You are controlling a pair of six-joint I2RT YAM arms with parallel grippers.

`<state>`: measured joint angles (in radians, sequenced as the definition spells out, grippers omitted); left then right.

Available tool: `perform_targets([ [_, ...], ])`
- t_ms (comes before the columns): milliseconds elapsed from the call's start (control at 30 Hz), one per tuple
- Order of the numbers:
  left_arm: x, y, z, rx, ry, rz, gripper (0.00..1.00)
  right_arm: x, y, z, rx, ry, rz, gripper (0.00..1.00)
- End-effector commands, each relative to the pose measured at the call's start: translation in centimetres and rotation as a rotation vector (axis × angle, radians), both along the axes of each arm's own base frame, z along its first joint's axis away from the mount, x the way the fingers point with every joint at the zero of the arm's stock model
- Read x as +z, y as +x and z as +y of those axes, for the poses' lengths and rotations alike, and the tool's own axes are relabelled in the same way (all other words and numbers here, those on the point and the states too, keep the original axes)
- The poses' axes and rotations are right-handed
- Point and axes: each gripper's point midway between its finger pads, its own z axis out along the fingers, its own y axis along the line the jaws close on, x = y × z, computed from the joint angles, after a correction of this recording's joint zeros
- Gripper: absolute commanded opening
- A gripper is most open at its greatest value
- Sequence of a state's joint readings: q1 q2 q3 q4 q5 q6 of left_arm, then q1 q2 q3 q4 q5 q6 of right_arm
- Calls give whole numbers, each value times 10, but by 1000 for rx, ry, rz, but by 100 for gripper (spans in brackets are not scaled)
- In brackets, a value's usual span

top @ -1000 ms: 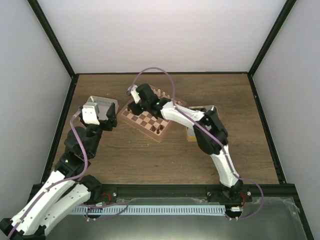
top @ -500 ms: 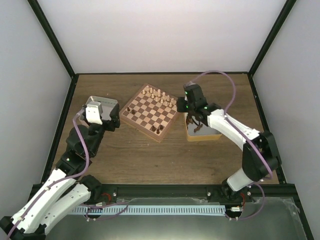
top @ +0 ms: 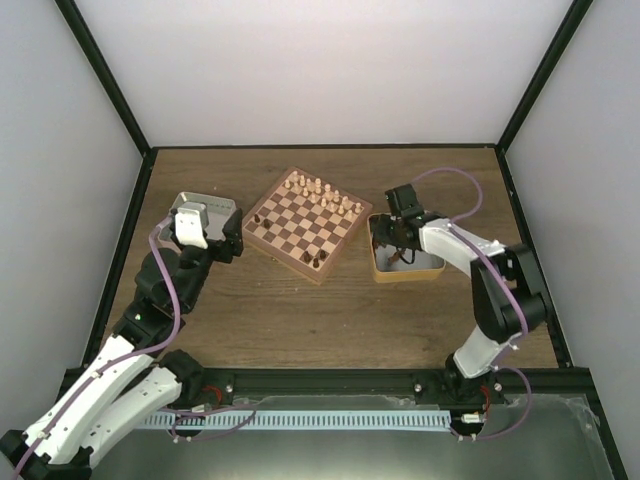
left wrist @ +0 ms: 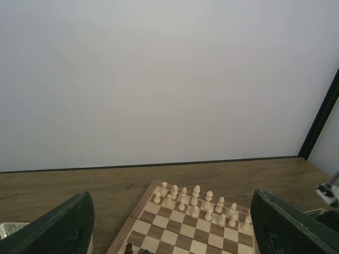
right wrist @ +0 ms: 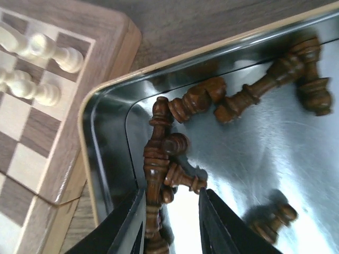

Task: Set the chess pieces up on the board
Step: Pick up the chess piece from the storage box.

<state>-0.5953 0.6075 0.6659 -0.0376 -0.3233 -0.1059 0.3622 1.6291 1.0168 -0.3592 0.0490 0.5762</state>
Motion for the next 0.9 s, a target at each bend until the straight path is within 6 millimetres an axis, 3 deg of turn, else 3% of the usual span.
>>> perform_targets([
  [0,6,-1,1,1,-26,-19,82,-2,18,11,46,-9,13,30],
  [233,4,-1,4,18,-22,-24,82,-11,30,5,39,-78,13,31],
  [867,-3,5,1,17,-4,-10,82,-27,41,-3,44,-160,14,8],
])
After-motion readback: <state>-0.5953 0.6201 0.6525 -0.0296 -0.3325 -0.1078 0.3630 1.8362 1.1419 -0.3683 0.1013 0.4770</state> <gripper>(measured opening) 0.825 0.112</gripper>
